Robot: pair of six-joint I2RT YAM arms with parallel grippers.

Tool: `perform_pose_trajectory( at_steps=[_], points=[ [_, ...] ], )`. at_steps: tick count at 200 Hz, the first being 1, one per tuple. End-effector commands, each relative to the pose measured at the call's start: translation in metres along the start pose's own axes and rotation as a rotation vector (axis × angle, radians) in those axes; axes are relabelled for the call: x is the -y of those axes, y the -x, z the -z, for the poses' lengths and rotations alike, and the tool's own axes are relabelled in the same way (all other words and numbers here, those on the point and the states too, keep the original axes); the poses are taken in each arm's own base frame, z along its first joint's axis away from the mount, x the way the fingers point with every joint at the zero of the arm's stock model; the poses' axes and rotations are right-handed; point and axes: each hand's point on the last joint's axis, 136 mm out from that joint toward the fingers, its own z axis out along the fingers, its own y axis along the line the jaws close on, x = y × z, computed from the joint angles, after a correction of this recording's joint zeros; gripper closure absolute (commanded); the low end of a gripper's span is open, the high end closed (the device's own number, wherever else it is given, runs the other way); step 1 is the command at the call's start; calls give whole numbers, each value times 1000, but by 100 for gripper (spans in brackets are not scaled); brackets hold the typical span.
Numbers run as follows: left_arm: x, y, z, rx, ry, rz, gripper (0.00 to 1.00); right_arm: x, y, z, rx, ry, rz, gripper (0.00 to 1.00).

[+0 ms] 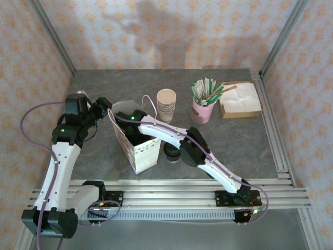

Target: Pack the takeout coffee

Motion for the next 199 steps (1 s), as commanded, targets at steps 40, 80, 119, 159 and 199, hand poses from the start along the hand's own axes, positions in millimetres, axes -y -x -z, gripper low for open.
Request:
perform_pose_trajectory(
  at_steps=[40,80,119,159,199],
  points=[
    [5,2,10,10,-32,-28,31,9,16,28,109,-57,-35,55],
    [4,0,12,9,-28,-30,31,4,26,70,199,-19,-49,47],
    [4,0,13,8,-30,-31,31,7,24,99,237,-13,-53,46],
    [2,-1,14,7,-26,-36,31,5,26,132,298,20,-55,41],
    [1,0,15,16,-16,-38,30,-5,32,181,409,103,-57,34]
  ],
)
